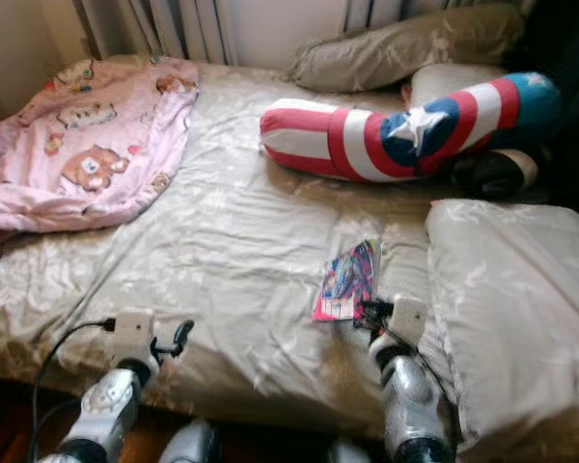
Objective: Clean up the room
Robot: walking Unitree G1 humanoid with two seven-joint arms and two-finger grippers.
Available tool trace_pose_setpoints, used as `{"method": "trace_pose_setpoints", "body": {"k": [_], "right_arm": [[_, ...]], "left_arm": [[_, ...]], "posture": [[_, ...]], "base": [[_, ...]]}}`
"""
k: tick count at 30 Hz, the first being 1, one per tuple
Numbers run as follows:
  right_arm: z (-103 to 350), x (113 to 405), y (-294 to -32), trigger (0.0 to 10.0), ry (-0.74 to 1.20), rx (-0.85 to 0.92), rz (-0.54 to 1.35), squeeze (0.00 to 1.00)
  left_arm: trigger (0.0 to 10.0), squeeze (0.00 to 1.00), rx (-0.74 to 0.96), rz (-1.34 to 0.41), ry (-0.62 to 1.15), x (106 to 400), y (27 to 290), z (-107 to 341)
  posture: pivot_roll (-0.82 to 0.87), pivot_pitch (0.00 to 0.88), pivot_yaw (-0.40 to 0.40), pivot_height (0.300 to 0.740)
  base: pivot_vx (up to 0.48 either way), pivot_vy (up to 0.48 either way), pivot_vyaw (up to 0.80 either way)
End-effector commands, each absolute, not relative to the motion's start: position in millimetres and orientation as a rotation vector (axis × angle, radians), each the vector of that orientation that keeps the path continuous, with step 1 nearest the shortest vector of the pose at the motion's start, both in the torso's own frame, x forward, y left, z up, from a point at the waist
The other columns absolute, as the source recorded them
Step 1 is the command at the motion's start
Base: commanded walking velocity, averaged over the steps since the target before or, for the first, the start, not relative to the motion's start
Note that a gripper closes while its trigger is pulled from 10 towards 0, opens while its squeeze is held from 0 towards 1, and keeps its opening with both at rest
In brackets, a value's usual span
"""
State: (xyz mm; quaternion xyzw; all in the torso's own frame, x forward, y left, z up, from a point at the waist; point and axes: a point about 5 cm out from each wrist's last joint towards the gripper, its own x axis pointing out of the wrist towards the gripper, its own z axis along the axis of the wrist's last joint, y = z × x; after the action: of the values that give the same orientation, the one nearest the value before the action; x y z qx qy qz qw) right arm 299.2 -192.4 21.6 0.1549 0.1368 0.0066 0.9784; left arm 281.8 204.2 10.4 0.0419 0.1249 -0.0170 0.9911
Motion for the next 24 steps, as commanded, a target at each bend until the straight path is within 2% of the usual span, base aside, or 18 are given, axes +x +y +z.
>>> {"method": "trace_pose_setpoints", "body": {"k": [1, 6, 9, 11, 16, 24], "right_arm": [[24, 303, -193, 10.0, 0.271, 0.344, 0.033, 0.00], [28, 306, -190, 10.0, 0.232, 0.568, 0.106, 0.00], [26, 305, -189, 10.0, 0.239, 0.574, 0.126, 0.00], [22, 301, -189, 10.0, 0.242, 0.649, 0.165, 0.00], [13, 293, -191, 10.0, 0.282, 0.616, 0.169, 0.00], [-5, 278, -203, 10.0, 0.433, 0.423, 0.171, 0.00]], "left_arm": [[10.0, 0.00, 0.113, -0.056, 0.252, 277, 207, 9], [10.0, 0.00, 0.149, -0.095, 0.266, 272, 212, 6], [10.0, 0.00, 0.155, -0.100, 0.264, 272, 213, 7], [10.0, 0.00, 0.166, -0.115, 0.261, 273, 213, 9], [10.0, 0.00, 0.174, -0.129, 0.263, 272, 214, 9], [10.0, 0.00, 0.190, -0.158, 0.283, 264, 217, 4]], "posture": [[0.09, 0.166, 0.001, 0.654], [0.10, 0.192, 0.035, 0.654], [0.11, 0.197, 0.046, 0.654], [0.12, 0.199, 0.060, 0.654], [0.12, 0.199, 0.074, 0.654], [0.12, 0.196, 0.092, 0.654]], "base": [[0.000, 0.000, 0.00], [0.000, 0.000, 0.00], [0.000, 0.000, 0.00], [0.000, 0.000, 0.00], [0.000, 0.000, 0.00], [0.000, 0.000, 0.00]]}}
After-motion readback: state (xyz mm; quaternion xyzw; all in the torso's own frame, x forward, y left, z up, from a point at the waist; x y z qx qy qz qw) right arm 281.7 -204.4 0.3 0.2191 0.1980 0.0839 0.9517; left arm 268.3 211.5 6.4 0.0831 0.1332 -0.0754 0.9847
